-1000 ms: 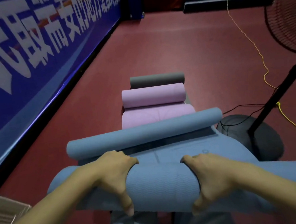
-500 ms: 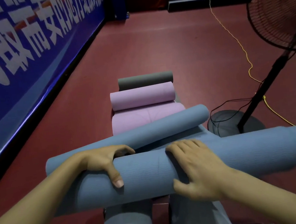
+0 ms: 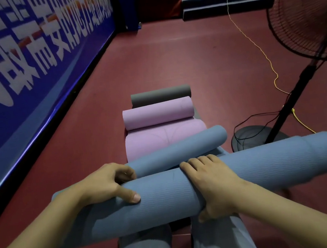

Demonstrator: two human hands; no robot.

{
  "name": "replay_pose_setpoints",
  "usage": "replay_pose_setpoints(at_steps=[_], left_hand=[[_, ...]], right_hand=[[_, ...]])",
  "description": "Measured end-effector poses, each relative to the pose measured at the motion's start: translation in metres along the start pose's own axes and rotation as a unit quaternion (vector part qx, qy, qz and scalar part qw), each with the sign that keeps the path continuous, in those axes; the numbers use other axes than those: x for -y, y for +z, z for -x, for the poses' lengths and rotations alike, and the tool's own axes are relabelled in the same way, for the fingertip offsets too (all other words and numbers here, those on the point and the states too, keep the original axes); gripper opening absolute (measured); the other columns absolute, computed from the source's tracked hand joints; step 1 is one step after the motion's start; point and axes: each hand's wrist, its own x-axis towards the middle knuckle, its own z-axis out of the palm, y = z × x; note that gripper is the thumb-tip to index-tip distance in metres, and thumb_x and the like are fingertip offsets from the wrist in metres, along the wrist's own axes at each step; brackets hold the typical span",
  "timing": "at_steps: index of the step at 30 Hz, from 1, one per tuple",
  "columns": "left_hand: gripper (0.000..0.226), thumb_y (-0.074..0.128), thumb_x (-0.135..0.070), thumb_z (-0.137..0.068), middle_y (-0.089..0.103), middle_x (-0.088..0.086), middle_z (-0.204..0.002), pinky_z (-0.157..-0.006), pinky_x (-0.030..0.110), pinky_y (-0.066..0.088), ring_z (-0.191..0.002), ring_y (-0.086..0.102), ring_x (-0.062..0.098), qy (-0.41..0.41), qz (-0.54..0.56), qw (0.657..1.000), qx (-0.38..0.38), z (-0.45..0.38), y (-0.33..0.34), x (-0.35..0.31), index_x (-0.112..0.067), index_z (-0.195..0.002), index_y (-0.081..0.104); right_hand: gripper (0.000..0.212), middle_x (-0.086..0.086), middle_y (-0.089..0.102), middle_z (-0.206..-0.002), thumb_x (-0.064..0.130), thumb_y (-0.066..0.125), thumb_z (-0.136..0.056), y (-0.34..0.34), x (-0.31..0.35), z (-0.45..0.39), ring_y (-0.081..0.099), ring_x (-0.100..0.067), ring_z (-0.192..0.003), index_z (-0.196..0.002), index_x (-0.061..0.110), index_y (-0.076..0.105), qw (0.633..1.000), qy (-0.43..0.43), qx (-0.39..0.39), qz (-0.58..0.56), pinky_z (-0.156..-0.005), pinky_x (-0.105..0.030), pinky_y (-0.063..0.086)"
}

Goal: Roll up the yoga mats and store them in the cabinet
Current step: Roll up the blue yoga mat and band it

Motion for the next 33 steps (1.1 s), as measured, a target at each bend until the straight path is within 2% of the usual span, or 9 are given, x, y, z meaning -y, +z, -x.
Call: replay_pose_setpoints(at_steps=[4,8,10,13,15,22,26,29,33], left_hand=[[0.052,0.082,-0.066,-0.064,0.074,-0.025,-0.107,-0.099,0.031,0.052,-0.102,0.067,-0.002,-0.004,-0.111,0.992,-0.057,0.022,0.01,-0.006,-0.049,-0.112,0.073],[0.076,0.06,-0.083,-0.065,0.072,-0.012,-0.107,-0.093,0.039,0.052,-0.101,0.065,0.011,0.009,-0.257,0.963,-0.08,0.03,0.027,-0.009,-0.031,-0.119,0.065],[0.091,0.068,-0.086,-0.051,0.063,-0.019,-0.119,-0.095,0.034,0.05,-0.108,0.06,0.009,-0.001,-0.303,0.95,-0.073,0.031,0.038,-0.017,-0.034,-0.124,0.055],[0.146,0.082,-0.083,-0.036,0.046,-0.003,-0.143,-0.109,0.032,0.041,-0.131,0.046,0.019,-0.057,-0.404,0.912,-0.046,0.024,0.053,-0.027,-0.017,-0.153,0.026],[0.158,0.086,-0.079,-0.037,0.043,0.001,-0.149,-0.113,0.032,0.038,-0.137,0.043,0.022,-0.079,-0.406,0.909,-0.059,0.02,0.059,-0.026,-0.013,-0.16,0.012],[0.096,0.074,-0.081,-0.034,0.061,-0.016,-0.107,-0.074,0.033,0.049,-0.095,0.062,0.013,-0.007,-0.394,0.912,-0.116,0.028,0.059,-0.02,-0.036,-0.113,0.043],[0.087,0.075,-0.081,-0.033,0.064,-0.013,-0.093,-0.07,0.037,0.05,-0.083,0.062,0.016,-0.01,-0.417,0.905,-0.086,0.034,0.057,-0.034,-0.035,-0.101,0.048],[0.087,0.077,-0.082,-0.03,0.064,-0.012,-0.087,-0.072,0.038,0.053,-0.078,0.062,0.015,-0.016,-0.406,0.913,-0.036,0.037,0.054,-0.041,-0.034,-0.098,0.052],[0.086,0.079,-0.084,-0.028,0.064,-0.017,-0.084,-0.077,0.035,0.055,-0.077,0.06,0.009,-0.024,-0.372,0.927,0.038,0.038,0.053,-0.051,-0.035,-0.095,0.056]], right_hand=[[0.112,-0.007,0.046,-0.13,0.064,0.077,-0.053,0.006,0.004,0.004,0.047,-0.031,-0.113,-0.143,0.014,0.032,1.0,0.002,-0.013,0.011,-0.103,-0.047,0.038],[0.104,-0.006,0.048,-0.126,0.062,0.072,-0.055,0.007,0.005,0.005,0.049,-0.03,-0.109,-0.14,0.015,0.034,1.0,0.005,-0.021,0.009,-0.101,-0.046,0.039],[0.101,-0.003,0.05,-0.122,0.065,0.072,-0.054,0.004,0.003,0.003,0.051,-0.028,-0.106,-0.136,0.018,0.037,1.0,0.005,-0.019,-0.001,-0.099,-0.045,0.041],[0.102,0.0,0.052,-0.119,0.071,0.074,-0.05,-0.001,-0.004,-0.002,0.053,-0.026,-0.104,-0.132,0.021,0.04,1.0,0.006,-0.003,-0.017,-0.096,-0.043,0.042],[0.101,0.002,0.053,-0.118,0.079,0.071,-0.05,-0.004,-0.007,-0.004,0.054,-0.025,-0.104,-0.129,0.024,0.041,1.0,0.01,-0.003,-0.026,-0.096,-0.042,0.042],[0.08,0.011,0.063,-0.096,0.099,0.04,-0.066,-0.013,-0.01,0.004,0.059,-0.016,-0.089,-0.106,0.031,0.047,0.983,0.033,-0.021,-0.18,-0.084,-0.043,0.048],[0.09,0.01,0.059,-0.085,0.102,0.031,-0.064,-0.025,-0.005,0.013,0.06,-0.016,-0.083,-0.113,0.029,0.052,0.982,0.059,0.026,-0.18,-0.08,-0.042,0.051],[0.093,0.007,0.065,-0.099,0.103,0.036,-0.062,-0.023,-0.001,0.02,0.063,-0.019,-0.092,-0.117,0.03,0.052,0.979,0.056,0.061,-0.187,-0.084,-0.043,0.052],[0.078,0.015,0.064,-0.1,0.097,0.049,-0.064,-0.019,-0.007,0.032,0.06,-0.01,-0.092,-0.109,0.034,0.053,0.954,0.061,0.137,-0.26,-0.084,-0.035,0.05]])
